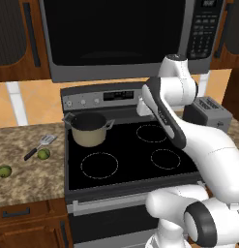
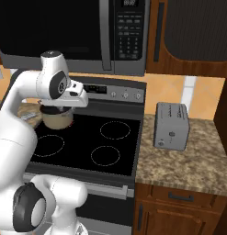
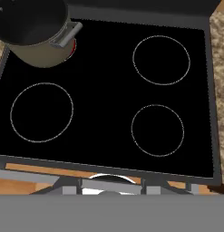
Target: Put the lime and lime in the pot. Retrieve the spatula and lightly stir the vegetables in the pot.
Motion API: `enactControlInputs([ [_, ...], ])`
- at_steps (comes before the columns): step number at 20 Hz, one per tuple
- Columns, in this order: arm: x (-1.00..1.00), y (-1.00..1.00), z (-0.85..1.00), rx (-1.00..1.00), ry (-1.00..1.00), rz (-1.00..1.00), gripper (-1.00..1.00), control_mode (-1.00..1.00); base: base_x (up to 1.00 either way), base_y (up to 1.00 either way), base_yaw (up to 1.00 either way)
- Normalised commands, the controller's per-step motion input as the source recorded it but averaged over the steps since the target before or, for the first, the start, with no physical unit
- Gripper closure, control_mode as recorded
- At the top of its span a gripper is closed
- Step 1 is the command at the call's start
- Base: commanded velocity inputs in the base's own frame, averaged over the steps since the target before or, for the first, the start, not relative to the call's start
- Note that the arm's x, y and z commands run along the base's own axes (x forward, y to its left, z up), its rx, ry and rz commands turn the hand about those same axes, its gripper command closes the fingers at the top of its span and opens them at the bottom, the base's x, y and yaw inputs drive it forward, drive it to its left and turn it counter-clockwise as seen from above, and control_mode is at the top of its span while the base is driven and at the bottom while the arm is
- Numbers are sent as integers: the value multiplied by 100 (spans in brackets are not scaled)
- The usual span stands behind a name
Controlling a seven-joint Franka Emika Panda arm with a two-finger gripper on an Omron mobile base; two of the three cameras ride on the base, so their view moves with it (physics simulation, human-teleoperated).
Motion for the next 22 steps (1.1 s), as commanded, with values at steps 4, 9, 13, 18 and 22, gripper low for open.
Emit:
enactControlInputs([
  [4, 0, 31, -6, 0, 0, 0, -100, -100, 0, 0, 0],
  [9, 0, 36, -6, 0, 0, -1, -100, 100, 0, 52, -2],
  [13, 0, 0, 0, 0, 0, 0, -100, 100, 0, 61, -2],
  [18, 0, 0, 0, 0, 0, 0, -100, 100, 0, 44, -2],
  [22, 0, 0, 0, 0, 0, 0, -100, 100, 1, 64, -6],
])
